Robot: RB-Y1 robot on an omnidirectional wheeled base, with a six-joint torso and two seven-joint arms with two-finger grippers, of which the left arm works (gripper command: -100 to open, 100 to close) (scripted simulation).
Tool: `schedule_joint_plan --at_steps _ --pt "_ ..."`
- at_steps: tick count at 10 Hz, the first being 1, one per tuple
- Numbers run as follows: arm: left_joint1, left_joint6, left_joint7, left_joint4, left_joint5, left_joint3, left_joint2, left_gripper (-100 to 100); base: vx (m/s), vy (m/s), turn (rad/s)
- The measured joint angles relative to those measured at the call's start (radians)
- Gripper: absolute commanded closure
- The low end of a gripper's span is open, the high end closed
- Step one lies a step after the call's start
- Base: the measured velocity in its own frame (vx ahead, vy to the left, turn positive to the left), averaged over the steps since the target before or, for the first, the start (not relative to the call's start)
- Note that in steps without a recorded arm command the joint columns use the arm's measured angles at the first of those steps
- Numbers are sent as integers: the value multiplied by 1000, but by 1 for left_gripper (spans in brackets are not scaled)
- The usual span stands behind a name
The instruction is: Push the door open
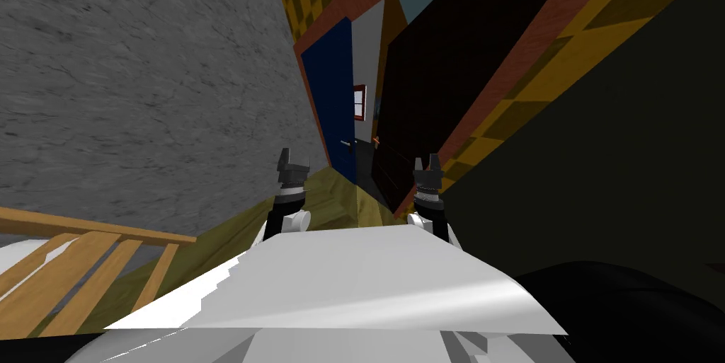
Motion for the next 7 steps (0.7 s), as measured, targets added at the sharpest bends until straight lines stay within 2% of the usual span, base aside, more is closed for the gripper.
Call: schedule_joint_plan --at_steps 1,5,7 --pt "-18 -3 -1 34 0 -4 4 -100 104 117 -109" --pt "-76 12 -4 119 1 -16 14 -100 88 74 -69" --pt "-108 3 -5 181 2 -21 19 -100 88 90 -79"
